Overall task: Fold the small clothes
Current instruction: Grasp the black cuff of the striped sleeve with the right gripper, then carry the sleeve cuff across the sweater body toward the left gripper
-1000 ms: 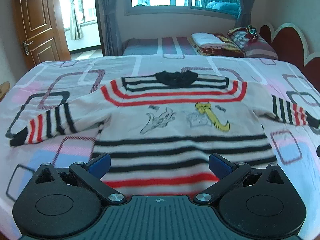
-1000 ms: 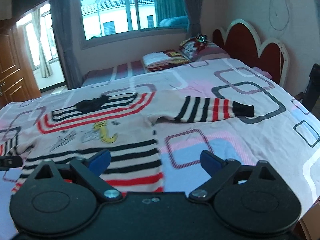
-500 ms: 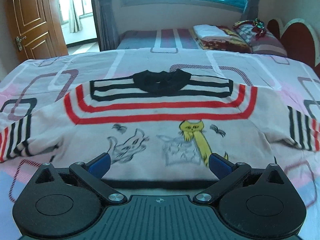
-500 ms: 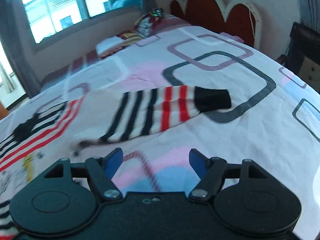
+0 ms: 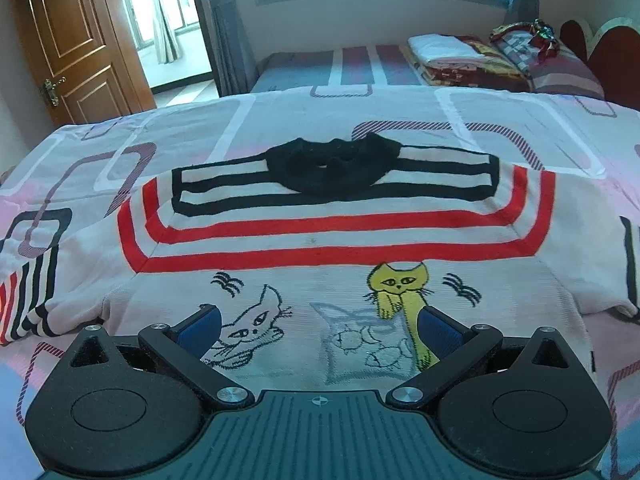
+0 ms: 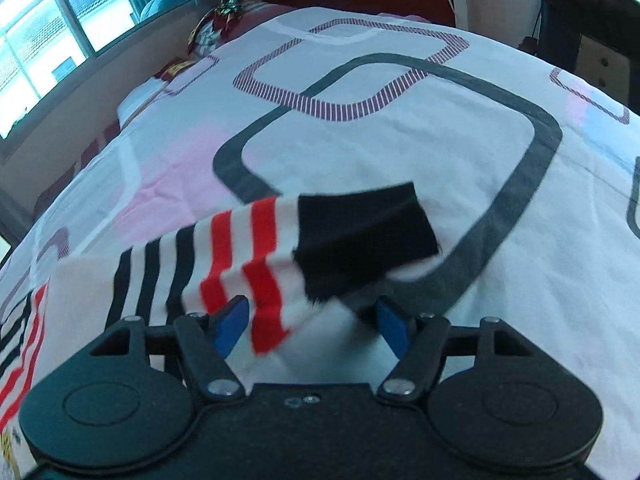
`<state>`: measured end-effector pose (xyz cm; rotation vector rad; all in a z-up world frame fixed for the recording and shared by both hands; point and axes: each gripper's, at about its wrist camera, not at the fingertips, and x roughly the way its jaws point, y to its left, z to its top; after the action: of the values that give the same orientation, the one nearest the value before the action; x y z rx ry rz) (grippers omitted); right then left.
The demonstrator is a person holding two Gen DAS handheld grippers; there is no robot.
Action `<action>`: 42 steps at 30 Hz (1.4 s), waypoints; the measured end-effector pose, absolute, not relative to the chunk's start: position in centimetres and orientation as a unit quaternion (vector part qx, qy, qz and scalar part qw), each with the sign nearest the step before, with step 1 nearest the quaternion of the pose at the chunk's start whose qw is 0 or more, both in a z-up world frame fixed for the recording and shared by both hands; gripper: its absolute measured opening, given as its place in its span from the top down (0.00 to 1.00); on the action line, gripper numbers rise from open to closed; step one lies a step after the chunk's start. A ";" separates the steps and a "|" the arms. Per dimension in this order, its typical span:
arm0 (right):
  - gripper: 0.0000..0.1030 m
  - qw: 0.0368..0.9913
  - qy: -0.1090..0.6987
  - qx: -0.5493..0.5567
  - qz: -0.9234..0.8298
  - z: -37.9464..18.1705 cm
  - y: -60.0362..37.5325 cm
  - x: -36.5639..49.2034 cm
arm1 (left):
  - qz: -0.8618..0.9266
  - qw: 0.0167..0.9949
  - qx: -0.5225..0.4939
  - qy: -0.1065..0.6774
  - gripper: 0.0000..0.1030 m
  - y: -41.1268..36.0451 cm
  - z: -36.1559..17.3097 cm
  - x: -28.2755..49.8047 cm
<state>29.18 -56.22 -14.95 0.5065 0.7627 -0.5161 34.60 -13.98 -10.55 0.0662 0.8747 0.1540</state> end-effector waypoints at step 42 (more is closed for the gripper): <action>0.50 0.938 0.345 0.013 0.041 -11.9 -25.9 31.9 | -0.110 0.842 -0.247 0.466 0.00 -3.5 -18.1 43.9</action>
<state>31.88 -25.90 -11.87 0.0261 0.7053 0.0832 43.92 -3.46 -18.12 -0.5219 0.9843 -0.2326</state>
